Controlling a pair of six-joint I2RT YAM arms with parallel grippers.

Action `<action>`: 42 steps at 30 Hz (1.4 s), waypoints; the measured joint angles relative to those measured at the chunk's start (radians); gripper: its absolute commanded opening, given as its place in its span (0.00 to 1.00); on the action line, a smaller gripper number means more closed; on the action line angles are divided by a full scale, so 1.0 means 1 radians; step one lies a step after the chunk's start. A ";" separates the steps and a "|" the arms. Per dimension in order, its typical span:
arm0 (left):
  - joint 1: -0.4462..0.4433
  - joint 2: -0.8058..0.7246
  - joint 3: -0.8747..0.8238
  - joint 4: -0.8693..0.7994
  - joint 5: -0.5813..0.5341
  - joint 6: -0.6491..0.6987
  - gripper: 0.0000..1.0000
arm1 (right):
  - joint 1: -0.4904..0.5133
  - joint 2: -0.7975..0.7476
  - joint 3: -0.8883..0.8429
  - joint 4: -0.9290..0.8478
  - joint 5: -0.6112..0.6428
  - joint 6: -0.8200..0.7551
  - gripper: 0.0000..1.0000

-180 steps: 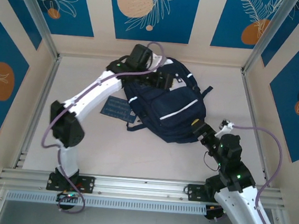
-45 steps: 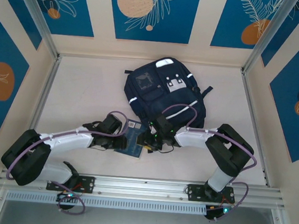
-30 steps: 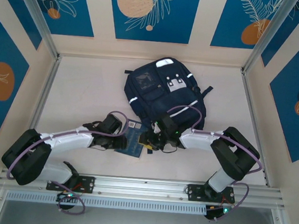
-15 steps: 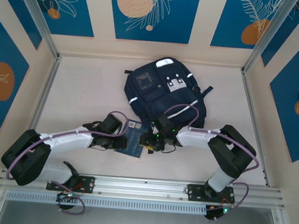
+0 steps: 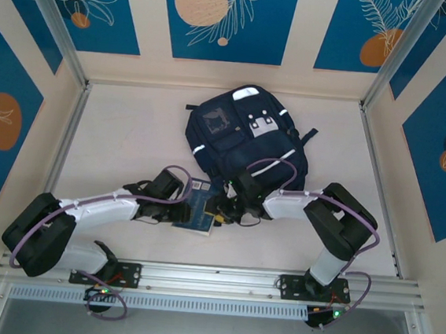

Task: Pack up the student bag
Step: Pick up the book at the center of the table.

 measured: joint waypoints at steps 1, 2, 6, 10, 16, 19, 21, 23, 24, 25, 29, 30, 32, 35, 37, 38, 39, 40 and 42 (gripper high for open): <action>0.000 0.000 0.000 0.001 0.002 0.000 0.47 | 0.000 -0.005 -0.005 0.007 0.000 0.005 0.39; 0.000 0.000 0.000 0.004 0.008 0.000 0.47 | 0.000 -0.011 -0.012 0.015 0.000 0.013 0.39; 0.000 0.001 -0.003 0.018 0.036 0.000 0.47 | -0.005 -0.029 -0.028 0.037 -0.016 0.044 0.42; 0.000 0.003 -0.004 0.021 0.045 0.000 0.47 | -0.006 -0.041 -0.035 0.058 -0.025 0.072 0.47; -0.004 0.003 -0.010 0.046 0.087 0.000 0.47 | -0.006 -0.095 -0.052 0.092 -0.034 0.108 0.50; -0.004 0.003 -0.011 0.055 0.097 0.000 0.47 | -0.006 -0.109 -0.063 0.109 -0.037 0.123 0.51; -0.005 0.003 -0.011 0.060 0.101 0.000 0.47 | -0.007 -0.116 -0.064 0.112 -0.037 0.126 0.52; -0.005 0.003 -0.011 0.060 0.105 0.000 0.47 | -0.007 -0.119 -0.064 0.112 -0.037 0.126 0.52; -0.005 0.003 -0.011 0.060 0.105 0.000 0.47 | -0.007 -0.120 -0.064 0.112 -0.037 0.126 0.52; -0.005 0.003 -0.011 0.060 0.105 0.000 0.47 | -0.008 -0.120 -0.064 0.111 -0.037 0.126 0.53; -0.005 -0.004 -0.011 0.056 0.105 0.000 0.47 | -0.008 -0.120 -0.064 0.095 -0.035 0.106 0.47; -0.005 -0.010 -0.011 0.051 0.105 0.000 0.47 | -0.008 -0.120 -0.063 0.080 -0.032 0.093 0.45; -0.005 -0.032 -0.011 0.032 0.099 0.000 0.49 | -0.011 -0.120 -0.063 0.048 -0.023 0.071 0.41; -0.005 -0.087 -0.011 0.003 0.087 -0.001 0.52 | -0.016 -0.120 -0.063 0.014 -0.014 0.046 0.32; -0.005 -0.128 -0.011 -0.013 0.081 -0.001 0.53 | -0.019 -0.120 -0.070 0.017 -0.015 0.039 0.27; -0.005 -0.153 -0.011 -0.017 0.079 -0.002 0.53 | -0.021 -0.120 -0.076 0.023 -0.016 0.038 0.24; -0.005 -0.172 -0.011 -0.019 0.078 -0.004 0.54 | -0.023 -0.119 -0.082 0.031 -0.018 0.036 0.22; -0.005 -0.188 -0.011 -0.020 0.077 -0.005 0.55 | -0.024 -0.115 -0.088 0.037 -0.021 0.035 0.20; -0.005 -0.216 -0.011 -0.023 0.072 -0.011 0.58 | -0.027 -0.100 -0.095 0.055 -0.027 0.035 0.16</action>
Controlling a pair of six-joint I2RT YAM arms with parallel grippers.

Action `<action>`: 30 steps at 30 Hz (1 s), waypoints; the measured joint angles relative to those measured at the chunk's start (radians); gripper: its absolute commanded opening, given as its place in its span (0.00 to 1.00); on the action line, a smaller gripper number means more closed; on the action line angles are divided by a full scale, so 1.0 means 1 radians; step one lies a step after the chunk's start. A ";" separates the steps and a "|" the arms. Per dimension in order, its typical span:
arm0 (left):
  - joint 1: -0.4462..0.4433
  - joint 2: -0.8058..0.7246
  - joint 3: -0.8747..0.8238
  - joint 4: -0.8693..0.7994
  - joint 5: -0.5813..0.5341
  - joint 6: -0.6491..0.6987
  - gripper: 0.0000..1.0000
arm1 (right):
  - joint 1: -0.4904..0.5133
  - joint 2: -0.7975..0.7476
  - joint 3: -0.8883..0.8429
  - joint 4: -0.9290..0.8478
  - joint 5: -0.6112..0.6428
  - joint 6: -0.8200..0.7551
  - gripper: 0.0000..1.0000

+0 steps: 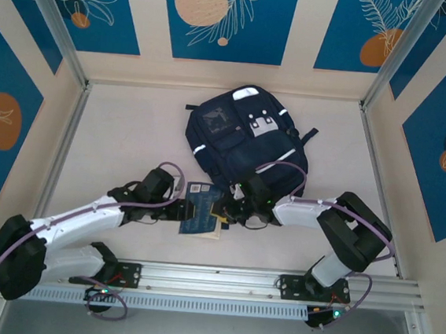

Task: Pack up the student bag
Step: Pick up the book at the center of the table.

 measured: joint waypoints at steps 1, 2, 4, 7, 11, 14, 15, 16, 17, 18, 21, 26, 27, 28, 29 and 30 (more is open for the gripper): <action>0.000 -0.008 0.000 -0.003 -0.004 -0.005 0.59 | -0.002 0.007 -0.001 0.006 -0.003 0.000 0.15; 0.000 -0.011 0.000 -0.008 -0.011 -0.010 0.61 | -0.003 0.015 -0.001 0.013 -0.008 0.000 0.15; 0.000 -0.012 -0.001 -0.023 -0.028 -0.015 0.64 | -0.005 0.021 -0.001 0.025 -0.017 0.003 0.13; 0.003 -0.006 -0.010 -0.039 -0.051 -0.029 0.69 | -0.008 0.021 -0.002 0.031 -0.026 0.005 0.13; 0.022 0.026 -0.042 -0.011 -0.024 -0.067 0.72 | -0.020 0.010 -0.013 0.047 -0.050 0.017 0.13; 0.034 0.067 -0.072 0.044 0.029 -0.107 0.75 | -0.041 -0.008 -0.046 0.095 -0.085 0.039 0.13; 0.035 0.081 -0.077 0.064 0.048 -0.119 0.75 | -0.050 -0.011 -0.055 0.111 -0.097 0.047 0.13; 0.036 0.091 -0.080 0.079 0.062 -0.128 0.75 | -0.057 -0.012 -0.063 0.121 -0.107 0.054 0.13; 0.038 0.101 -0.082 0.101 0.080 -0.143 0.75 | -0.065 -0.012 -0.071 0.138 -0.119 0.063 0.13; 0.041 0.108 -0.084 0.125 0.098 -0.154 0.75 | -0.071 -0.013 -0.078 0.154 -0.131 0.073 0.13; 0.056 0.123 -0.097 0.205 0.145 -0.202 0.74 | -0.087 -0.014 -0.097 0.205 -0.161 0.105 0.12; 0.077 0.132 -0.144 0.335 0.209 -0.310 0.70 | -0.124 -0.014 -0.142 0.299 -0.206 0.160 0.12; 0.079 0.133 -0.157 0.365 0.220 -0.337 0.68 | -0.131 -0.014 -0.148 0.314 -0.212 0.170 0.12; 0.079 0.134 -0.166 0.386 0.229 -0.357 0.67 | -0.136 -0.014 -0.152 0.322 -0.215 0.176 0.12; 0.079 0.135 -0.174 0.406 0.238 -0.380 0.64 | -0.140 -0.014 -0.152 0.327 -0.219 0.185 0.12; 0.080 0.136 -0.180 0.428 0.248 -0.402 0.60 | -0.141 -0.014 -0.152 0.332 -0.223 0.190 0.12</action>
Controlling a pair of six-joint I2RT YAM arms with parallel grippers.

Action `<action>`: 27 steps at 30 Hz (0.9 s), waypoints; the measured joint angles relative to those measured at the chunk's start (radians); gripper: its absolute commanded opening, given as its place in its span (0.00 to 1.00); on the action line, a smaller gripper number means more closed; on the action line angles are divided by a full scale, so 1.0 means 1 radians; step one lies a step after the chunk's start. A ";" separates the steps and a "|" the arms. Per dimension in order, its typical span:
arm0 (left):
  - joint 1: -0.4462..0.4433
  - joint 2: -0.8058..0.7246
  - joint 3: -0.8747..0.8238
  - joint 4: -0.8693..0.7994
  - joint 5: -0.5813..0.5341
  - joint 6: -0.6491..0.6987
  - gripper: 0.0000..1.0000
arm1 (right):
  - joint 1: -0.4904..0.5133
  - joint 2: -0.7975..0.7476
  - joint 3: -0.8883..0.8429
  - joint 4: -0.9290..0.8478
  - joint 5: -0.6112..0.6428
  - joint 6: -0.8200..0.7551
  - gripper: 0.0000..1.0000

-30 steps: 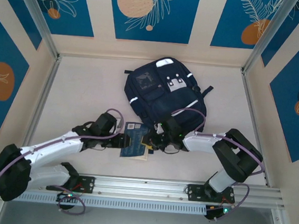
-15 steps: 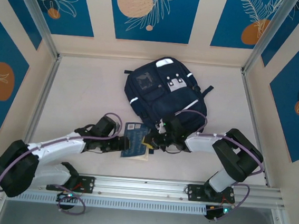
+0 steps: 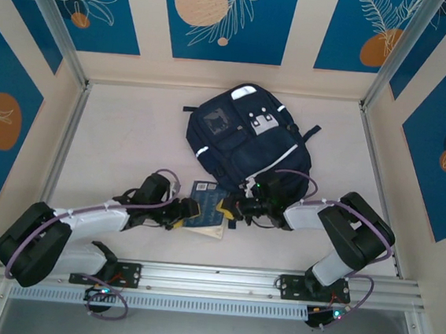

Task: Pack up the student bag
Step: Pick up the book at the center of the table.

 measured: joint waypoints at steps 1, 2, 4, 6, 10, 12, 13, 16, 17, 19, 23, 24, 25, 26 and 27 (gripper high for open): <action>0.000 0.002 -0.003 0.018 0.007 -0.018 0.56 | 0.000 0.000 0.000 0.004 -0.003 0.006 0.12; 0.000 0.001 -0.006 0.035 0.013 -0.039 0.51 | -0.001 0.000 0.000 0.008 -0.004 0.013 0.12; 0.002 0.000 -0.011 0.052 0.013 -0.063 0.42 | -0.004 0.000 0.000 0.013 -0.009 0.020 0.12; 0.005 -0.005 -0.019 0.060 0.013 -0.089 0.33 | -0.008 0.000 -0.001 0.017 -0.015 0.027 0.13; 0.009 -0.040 -0.023 0.060 0.012 -0.120 0.19 | -0.014 0.000 -0.004 0.021 -0.019 0.027 0.18; 0.009 -0.065 -0.023 0.059 0.008 -0.132 0.10 | -0.017 0.000 -0.006 0.023 -0.019 0.027 0.27; 0.009 -0.077 -0.023 0.058 0.005 -0.134 0.06 | -0.018 0.000 -0.006 0.021 -0.020 0.026 0.34; 0.009 -0.116 -0.023 0.051 -0.005 -0.140 0.00 | -0.020 0.000 -0.007 0.009 -0.019 0.014 0.59; 0.011 -0.125 -0.023 0.046 -0.008 -0.140 0.00 | -0.020 -0.003 -0.006 -0.002 -0.016 0.006 0.64; 0.013 -0.138 -0.023 0.031 -0.015 -0.138 0.00 | -0.021 -0.023 -0.005 -0.043 -0.005 -0.013 0.71; 0.015 -0.166 -0.018 -0.030 -0.031 -0.117 0.00 | -0.023 -0.119 0.023 -0.238 0.061 -0.093 0.79; 0.016 -0.177 -0.013 -0.055 -0.039 -0.104 0.00 | -0.023 -0.146 0.034 -0.292 0.087 -0.116 0.80; 0.018 -0.189 -0.006 -0.082 -0.046 -0.091 0.00 | -0.023 -0.182 0.047 -0.355 0.121 -0.143 0.80; 0.019 -0.204 0.004 -0.113 -0.053 -0.077 0.00 | -0.023 -0.217 0.058 -0.412 0.156 -0.171 0.80; 0.020 -0.220 0.014 -0.138 -0.060 -0.064 0.00 | -0.023 -0.246 0.068 -0.457 0.188 -0.197 0.80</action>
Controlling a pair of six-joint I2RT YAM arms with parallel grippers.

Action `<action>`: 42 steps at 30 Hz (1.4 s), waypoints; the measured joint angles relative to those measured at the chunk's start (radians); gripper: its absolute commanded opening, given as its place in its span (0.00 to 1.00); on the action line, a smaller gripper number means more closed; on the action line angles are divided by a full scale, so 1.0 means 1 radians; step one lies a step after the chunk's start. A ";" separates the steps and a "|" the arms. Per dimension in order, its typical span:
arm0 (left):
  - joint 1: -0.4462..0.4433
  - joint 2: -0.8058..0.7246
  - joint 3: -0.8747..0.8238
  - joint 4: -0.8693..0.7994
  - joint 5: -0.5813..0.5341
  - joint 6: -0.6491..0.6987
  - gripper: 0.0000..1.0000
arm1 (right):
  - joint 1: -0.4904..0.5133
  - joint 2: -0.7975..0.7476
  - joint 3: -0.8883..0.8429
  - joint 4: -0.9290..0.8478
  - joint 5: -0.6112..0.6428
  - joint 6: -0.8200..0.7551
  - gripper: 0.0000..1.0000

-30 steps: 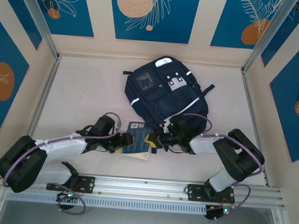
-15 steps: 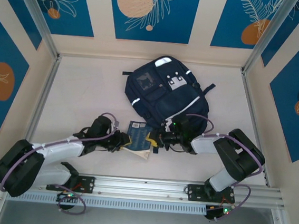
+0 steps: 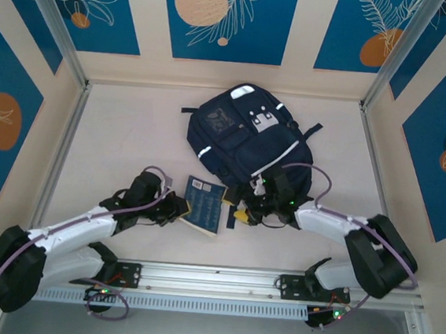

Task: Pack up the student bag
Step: Pick up the book at the center of the table, then turn over the book.

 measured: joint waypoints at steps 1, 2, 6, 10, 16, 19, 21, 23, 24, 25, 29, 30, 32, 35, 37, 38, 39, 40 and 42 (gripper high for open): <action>0.001 -0.019 0.010 -0.024 -0.007 0.013 0.00 | 0.000 -0.035 0.011 -0.048 0.035 -0.029 0.80; 0.002 -0.042 0.021 -0.046 -0.011 0.028 0.00 | 0.002 -0.065 0.019 -0.085 0.064 -0.055 0.80; 0.003 -0.131 0.059 -0.111 -0.014 0.093 0.00 | 0.014 -0.159 0.048 -0.192 0.138 -0.149 0.78; 0.004 -0.222 0.112 -0.184 -0.014 0.198 0.00 | 0.018 -0.215 0.071 -0.258 0.162 -0.245 0.78; 0.001 -0.293 0.262 -0.341 -0.023 0.403 0.00 | 0.023 -0.300 0.164 -0.354 0.211 -0.426 0.78; -0.021 -0.279 0.393 -0.461 -0.079 0.520 0.00 | 0.019 -0.351 0.231 -0.410 0.233 -0.488 0.78; -0.049 -0.266 0.462 -0.525 -0.143 0.596 0.00 | 0.010 -0.364 0.280 -0.447 0.237 -0.503 0.77; -0.111 -0.246 0.526 -0.597 -0.240 0.683 0.00 | -0.010 -0.358 0.338 -0.495 0.219 -0.502 0.77; -0.145 -0.235 0.548 -0.623 -0.283 0.718 0.00 | -0.023 -0.352 0.360 -0.512 0.207 -0.497 0.77; -0.195 -0.218 0.578 -0.658 -0.346 0.764 0.00 | -0.038 -0.345 0.382 -0.527 0.192 -0.488 0.77; -0.430 -0.118 0.665 -0.749 -0.643 0.941 0.00 | -0.086 -0.336 0.397 -0.550 0.131 -0.402 0.77; -0.475 -0.095 0.674 -0.756 -0.703 0.978 0.00 | -0.098 -0.336 0.397 -0.555 0.119 -0.372 0.77; -0.572 -0.050 0.677 -0.763 -0.856 1.065 0.00 | -0.127 -0.337 0.397 -0.562 0.095 -0.293 0.77; -0.668 -0.008 0.674 -0.752 -1.047 1.193 0.00 | -0.177 -0.344 0.386 -0.567 0.059 -0.189 0.77; -0.711 -0.007 0.666 -0.718 -1.151 1.283 0.00 | -0.208 -0.354 0.370 -0.566 0.022 -0.129 0.78; -0.731 -0.011 0.661 -0.686 -1.202 1.339 0.00 | -0.222 -0.359 0.358 -0.559 -0.002 -0.098 0.78; -0.747 -0.015 0.655 -0.653 -1.238 1.389 0.00 | -0.235 -0.364 0.347 -0.549 -0.024 -0.070 0.79; -0.767 -0.023 0.643 -0.608 -1.281 1.455 0.00 | -0.246 -0.368 0.333 -0.537 -0.049 -0.041 0.80; -0.799 -0.038 0.618 -0.524 -1.338 1.570 0.00 | -0.260 -0.371 0.302 -0.500 -0.105 0.016 0.81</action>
